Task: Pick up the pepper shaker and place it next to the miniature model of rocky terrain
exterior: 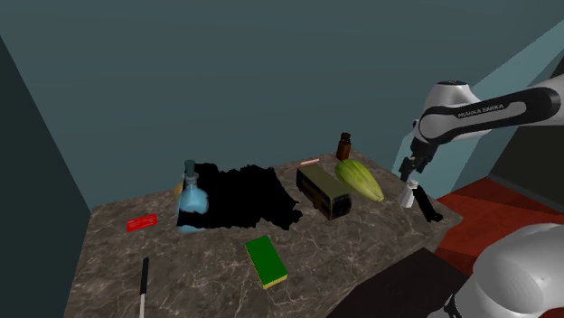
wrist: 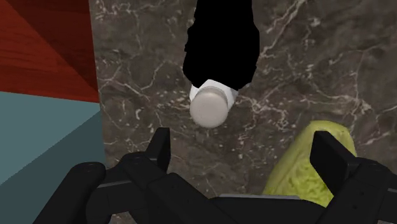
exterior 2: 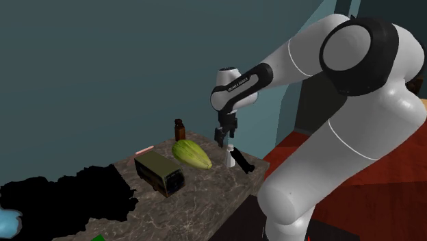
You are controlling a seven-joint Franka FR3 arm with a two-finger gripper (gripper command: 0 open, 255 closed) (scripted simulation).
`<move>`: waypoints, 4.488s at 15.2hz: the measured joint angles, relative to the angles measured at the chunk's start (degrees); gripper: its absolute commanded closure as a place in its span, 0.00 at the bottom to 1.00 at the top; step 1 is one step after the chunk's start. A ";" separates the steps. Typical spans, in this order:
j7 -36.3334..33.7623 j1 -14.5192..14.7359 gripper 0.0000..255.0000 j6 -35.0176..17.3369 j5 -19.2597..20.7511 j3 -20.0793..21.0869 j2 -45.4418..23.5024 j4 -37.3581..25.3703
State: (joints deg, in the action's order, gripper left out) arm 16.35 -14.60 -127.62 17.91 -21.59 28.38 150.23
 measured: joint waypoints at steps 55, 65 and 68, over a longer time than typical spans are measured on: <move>2.82 -0.41 1.00 15.03 -1.10 1.37 3.46 -11.79; 3.69 0.00 1.00 22.79 -2.21 2.57 4.00 -19.04; 2.05 0.42 1.00 24.17 -2.72 4.28 5.26 -18.79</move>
State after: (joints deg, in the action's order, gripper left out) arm 18.40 -14.18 -103.45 15.19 -17.31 33.64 131.44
